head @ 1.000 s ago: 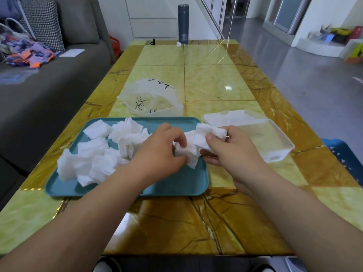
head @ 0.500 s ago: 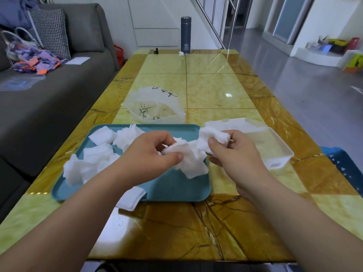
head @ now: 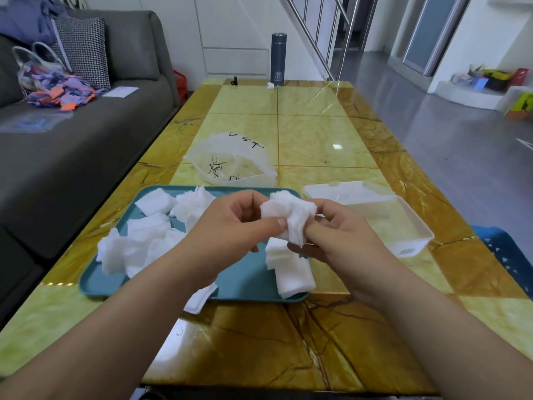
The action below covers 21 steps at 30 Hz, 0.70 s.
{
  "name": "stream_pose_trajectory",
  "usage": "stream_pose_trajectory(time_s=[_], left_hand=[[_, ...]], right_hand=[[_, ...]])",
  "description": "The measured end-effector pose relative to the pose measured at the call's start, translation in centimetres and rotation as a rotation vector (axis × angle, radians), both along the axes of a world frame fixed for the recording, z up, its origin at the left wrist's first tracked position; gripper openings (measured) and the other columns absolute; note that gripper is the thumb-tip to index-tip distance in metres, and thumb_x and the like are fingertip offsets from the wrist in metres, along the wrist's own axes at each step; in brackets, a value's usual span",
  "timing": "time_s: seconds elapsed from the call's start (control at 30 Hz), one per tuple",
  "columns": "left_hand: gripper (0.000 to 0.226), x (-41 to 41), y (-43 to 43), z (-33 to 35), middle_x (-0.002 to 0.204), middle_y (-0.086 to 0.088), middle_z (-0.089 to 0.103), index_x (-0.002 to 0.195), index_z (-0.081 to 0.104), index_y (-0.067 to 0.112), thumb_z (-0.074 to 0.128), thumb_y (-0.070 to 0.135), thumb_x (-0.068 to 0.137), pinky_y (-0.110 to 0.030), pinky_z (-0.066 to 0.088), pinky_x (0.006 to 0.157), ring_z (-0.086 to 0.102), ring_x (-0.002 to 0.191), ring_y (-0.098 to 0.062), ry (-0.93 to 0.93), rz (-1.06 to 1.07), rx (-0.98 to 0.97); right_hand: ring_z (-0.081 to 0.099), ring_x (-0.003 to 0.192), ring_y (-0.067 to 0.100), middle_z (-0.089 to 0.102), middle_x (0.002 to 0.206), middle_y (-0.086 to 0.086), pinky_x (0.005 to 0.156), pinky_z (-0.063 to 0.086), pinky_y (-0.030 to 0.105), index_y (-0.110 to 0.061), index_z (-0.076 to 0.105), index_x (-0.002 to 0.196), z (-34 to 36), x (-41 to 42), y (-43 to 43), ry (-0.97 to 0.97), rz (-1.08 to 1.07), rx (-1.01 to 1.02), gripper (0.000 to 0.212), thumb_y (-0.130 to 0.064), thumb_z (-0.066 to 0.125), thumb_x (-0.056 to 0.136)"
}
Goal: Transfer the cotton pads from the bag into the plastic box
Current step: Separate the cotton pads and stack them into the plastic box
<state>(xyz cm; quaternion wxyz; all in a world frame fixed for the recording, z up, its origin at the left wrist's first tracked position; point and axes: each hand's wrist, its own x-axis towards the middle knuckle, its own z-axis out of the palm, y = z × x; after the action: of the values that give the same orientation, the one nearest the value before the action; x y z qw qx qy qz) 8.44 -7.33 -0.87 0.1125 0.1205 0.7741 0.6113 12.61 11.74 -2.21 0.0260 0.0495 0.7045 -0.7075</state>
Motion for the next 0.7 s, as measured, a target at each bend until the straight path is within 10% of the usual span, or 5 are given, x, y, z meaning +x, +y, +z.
stream_pose_trajectory(time_s=[0.43,0.7], left_hand=[[0.027,-0.4,-0.1,-0.7,0.080,-0.004,0.075,0.093,0.069,0.016,0.090,0.021,0.076,-0.021,0.047,0.057,0.059,0.068,-0.013,0.062,0.064,-0.068],[0.032,-0.2,1.2,-0.2,0.087,-0.013,0.074,0.104,0.072,0.022,0.087,0.012,0.078,-0.019,0.042,0.054,0.057,0.064,-0.011,0.006,-0.084,-0.069]], right_hand=[[0.075,0.109,0.025,0.078,0.113,0.007,0.096,0.062,0.046,-0.019,0.071,0.119,0.4,0.3,0.5,0.032,0.105,0.027,0.038,-0.037,0.080,0.086],[0.076,0.103,0.015,0.081,0.108,-0.001,0.093,0.063,0.037,-0.022,0.069,0.121,1.1,0.7,2.1,0.092,0.145,0.215,0.038,-0.006,0.080,0.088]])
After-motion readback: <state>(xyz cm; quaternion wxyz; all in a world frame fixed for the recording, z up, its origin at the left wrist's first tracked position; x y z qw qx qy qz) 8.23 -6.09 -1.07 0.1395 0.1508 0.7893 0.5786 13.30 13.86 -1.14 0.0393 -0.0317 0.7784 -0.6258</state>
